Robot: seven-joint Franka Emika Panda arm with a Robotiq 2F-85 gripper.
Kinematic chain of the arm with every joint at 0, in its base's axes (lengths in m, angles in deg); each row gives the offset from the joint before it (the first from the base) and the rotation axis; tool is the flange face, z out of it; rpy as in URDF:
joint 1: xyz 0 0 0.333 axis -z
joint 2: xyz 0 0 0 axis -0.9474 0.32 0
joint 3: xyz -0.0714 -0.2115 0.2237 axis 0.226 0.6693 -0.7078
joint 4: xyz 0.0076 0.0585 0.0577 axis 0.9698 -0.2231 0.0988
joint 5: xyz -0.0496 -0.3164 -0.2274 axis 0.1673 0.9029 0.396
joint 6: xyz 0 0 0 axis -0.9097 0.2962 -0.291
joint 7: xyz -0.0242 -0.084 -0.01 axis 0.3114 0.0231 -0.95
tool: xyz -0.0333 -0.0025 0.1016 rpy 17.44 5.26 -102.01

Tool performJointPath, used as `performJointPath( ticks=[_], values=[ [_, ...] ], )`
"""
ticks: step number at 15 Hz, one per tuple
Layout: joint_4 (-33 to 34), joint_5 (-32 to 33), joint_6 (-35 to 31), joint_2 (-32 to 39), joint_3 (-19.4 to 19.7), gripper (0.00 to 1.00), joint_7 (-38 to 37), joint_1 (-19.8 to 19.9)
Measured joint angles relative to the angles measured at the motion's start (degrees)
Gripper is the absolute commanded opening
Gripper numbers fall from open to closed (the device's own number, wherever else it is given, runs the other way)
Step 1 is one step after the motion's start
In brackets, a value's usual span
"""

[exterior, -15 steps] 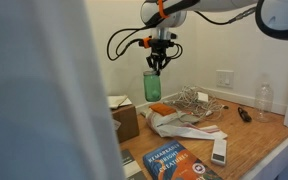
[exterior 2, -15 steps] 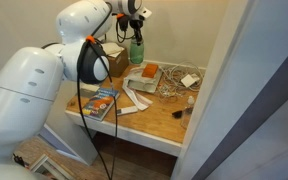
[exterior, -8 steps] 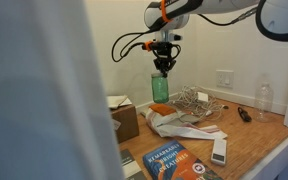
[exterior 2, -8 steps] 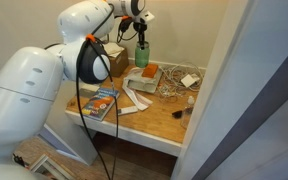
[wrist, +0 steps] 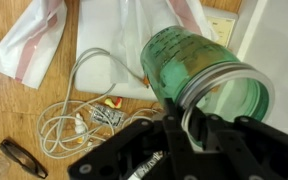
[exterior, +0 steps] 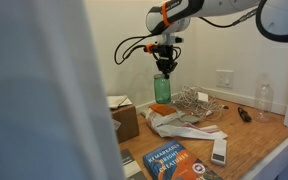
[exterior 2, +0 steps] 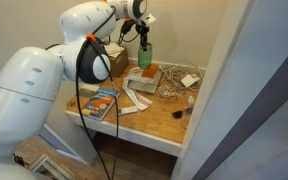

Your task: Bring the green jar closer to the sunglasses

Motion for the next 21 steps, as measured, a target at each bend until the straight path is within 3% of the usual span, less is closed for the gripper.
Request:
performJointPath(
  ticks=[3, 4, 15, 21],
  values=[
    [0.00, 0.00, 0.00, 0.00, 0.00, 0.13, -0.04, 0.00],
    [0.00, 0.00, 0.00, 0.00, 0.00, 0.03, -0.05, 0.00],
    [-1.87, 0.79, 0.53, 0.34, 3.18, 0.03, -0.16, 1.03],
    [-7.25, 0.65, 0.38, -2.34, 4.42, 0.03, -1.93, 2.52]
  ],
)
